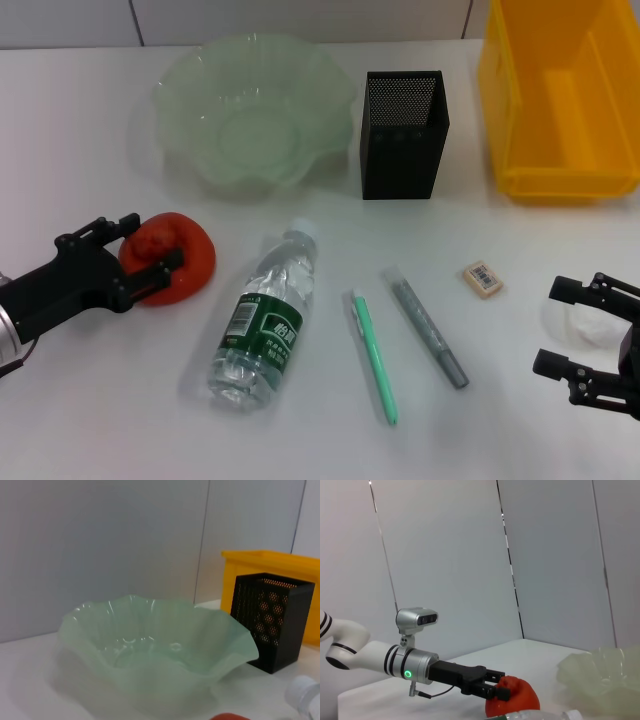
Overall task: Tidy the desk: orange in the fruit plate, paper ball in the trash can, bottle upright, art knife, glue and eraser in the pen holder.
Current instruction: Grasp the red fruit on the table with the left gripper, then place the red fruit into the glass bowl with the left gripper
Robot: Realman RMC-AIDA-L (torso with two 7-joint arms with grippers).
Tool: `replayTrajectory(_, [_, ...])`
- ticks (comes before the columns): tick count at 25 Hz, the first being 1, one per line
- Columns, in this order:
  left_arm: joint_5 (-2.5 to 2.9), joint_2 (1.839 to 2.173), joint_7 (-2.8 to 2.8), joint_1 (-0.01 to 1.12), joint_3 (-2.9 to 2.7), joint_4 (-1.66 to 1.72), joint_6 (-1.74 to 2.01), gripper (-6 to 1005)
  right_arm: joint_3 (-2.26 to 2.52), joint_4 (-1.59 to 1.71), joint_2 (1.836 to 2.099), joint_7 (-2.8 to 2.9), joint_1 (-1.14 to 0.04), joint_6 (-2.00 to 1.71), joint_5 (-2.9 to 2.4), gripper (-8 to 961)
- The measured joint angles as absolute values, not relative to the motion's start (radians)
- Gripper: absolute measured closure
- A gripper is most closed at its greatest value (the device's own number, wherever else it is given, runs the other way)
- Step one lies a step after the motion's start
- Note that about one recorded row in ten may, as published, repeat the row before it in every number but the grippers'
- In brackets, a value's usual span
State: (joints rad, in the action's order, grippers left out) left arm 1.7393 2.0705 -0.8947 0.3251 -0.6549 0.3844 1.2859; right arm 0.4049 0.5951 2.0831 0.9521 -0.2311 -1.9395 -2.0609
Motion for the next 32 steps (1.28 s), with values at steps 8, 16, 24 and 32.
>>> replayTrajectory(8, [1.743,2.070,-0.902,0.334,-0.695,0.388,1.277,313,0.397,0.595,2.083,0.953,-0.225,-1.936,-2.059,137])
replayTrajectory(16, [1.727,2.072,-0.967,0.365,-0.693,0.392,1.286,639,0.394,0.577,2.082,0.954,-0.232,-1.932,-2.058,137])
replayTrajectory(24, [1.571,2.073,-0.970,0.380,-0.691,0.471,1.472,774,0.393,0.574,2.082,0.955,-0.230,-1.923,-2.055,137])
replayTrajectory(32, [1.410,2.077,-0.872,0.632,-0.697,0.351,1.223,849,0.393,0.572,2.082,0.955,-0.237,-1.922,-2.055,138])
